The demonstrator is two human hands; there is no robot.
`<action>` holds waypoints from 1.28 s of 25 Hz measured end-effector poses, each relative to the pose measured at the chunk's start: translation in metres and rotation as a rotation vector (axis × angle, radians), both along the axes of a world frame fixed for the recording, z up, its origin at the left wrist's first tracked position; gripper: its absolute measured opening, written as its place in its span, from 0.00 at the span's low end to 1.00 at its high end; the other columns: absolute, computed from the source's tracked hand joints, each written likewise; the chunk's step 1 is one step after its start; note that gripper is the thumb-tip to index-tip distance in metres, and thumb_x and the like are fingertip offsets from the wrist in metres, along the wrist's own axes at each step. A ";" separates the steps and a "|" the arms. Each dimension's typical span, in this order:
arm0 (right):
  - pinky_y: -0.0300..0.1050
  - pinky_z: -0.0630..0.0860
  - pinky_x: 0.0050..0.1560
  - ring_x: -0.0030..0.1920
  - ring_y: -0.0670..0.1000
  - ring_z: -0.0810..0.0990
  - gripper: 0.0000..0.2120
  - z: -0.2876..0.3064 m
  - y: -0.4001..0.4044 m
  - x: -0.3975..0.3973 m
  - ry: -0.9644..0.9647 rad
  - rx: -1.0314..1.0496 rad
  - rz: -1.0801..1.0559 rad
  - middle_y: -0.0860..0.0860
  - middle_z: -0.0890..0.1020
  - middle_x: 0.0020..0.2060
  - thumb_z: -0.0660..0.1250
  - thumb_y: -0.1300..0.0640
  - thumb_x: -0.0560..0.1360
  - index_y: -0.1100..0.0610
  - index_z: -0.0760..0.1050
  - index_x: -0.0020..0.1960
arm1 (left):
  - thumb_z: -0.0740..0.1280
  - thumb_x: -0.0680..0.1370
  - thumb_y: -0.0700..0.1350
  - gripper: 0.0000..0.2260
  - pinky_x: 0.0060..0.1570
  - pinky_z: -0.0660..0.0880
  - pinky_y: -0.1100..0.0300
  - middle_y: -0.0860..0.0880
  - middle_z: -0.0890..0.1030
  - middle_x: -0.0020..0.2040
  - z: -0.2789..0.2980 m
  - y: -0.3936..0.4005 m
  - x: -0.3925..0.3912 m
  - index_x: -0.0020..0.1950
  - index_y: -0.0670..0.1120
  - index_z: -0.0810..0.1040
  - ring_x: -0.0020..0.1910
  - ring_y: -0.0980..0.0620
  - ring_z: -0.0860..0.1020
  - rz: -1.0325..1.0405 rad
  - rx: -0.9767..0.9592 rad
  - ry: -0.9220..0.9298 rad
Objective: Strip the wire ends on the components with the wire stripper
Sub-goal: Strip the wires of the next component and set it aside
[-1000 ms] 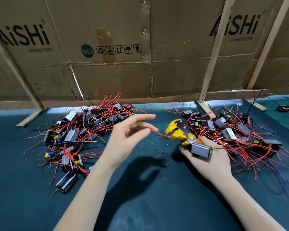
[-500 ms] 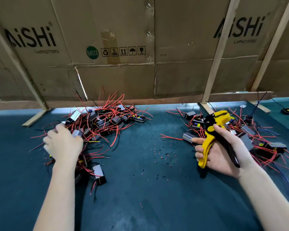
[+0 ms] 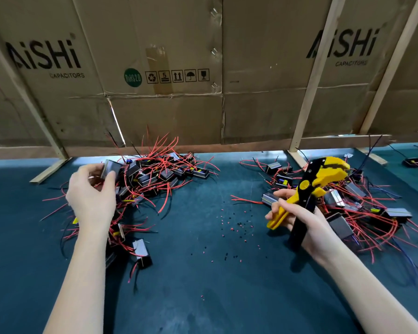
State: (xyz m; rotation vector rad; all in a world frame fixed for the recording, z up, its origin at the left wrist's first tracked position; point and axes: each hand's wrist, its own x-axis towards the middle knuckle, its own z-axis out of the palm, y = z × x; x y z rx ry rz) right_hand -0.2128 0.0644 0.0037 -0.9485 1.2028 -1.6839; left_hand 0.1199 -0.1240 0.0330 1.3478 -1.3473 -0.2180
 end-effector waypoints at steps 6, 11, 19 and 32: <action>0.39 0.76 0.48 0.41 0.49 0.80 0.19 -0.008 0.002 0.009 0.341 0.006 -0.039 0.52 0.80 0.39 0.73 0.52 0.66 0.55 0.78 0.55 | 0.65 0.80 0.44 0.08 0.50 0.68 0.67 0.50 0.78 0.52 0.004 0.008 -0.016 0.58 0.48 0.74 0.48 0.57 0.74 -0.198 -0.003 0.255; 0.29 0.72 0.46 0.42 0.43 0.78 0.19 -0.018 -0.003 0.015 0.376 0.064 -0.029 0.45 0.81 0.39 0.79 0.48 0.66 0.56 0.78 0.50 | 0.71 0.75 0.36 0.10 0.54 0.74 0.67 0.56 0.83 0.49 0.021 0.027 -0.029 0.51 0.50 0.78 0.50 0.59 0.79 -0.732 -0.117 0.314; 0.51 0.72 0.50 0.40 0.54 0.77 0.13 -0.021 -0.004 0.014 0.267 0.024 -0.099 0.50 0.77 0.34 0.73 0.46 0.67 0.54 0.76 0.41 | 0.78 0.69 0.39 0.09 0.56 0.77 0.57 0.48 0.75 0.54 0.000 0.055 -0.071 0.46 0.44 0.83 0.49 0.54 0.81 -1.121 0.306 -0.559; 0.46 0.69 0.45 0.38 0.49 0.73 0.17 -0.014 0.001 0.019 0.458 0.038 -0.098 0.51 0.76 0.34 0.75 0.44 0.70 0.57 0.75 0.41 | 0.75 0.71 0.42 0.11 0.44 0.71 0.62 0.57 0.80 0.41 -0.015 0.066 -0.098 0.51 0.50 0.81 0.37 0.59 0.73 -0.876 0.342 -0.583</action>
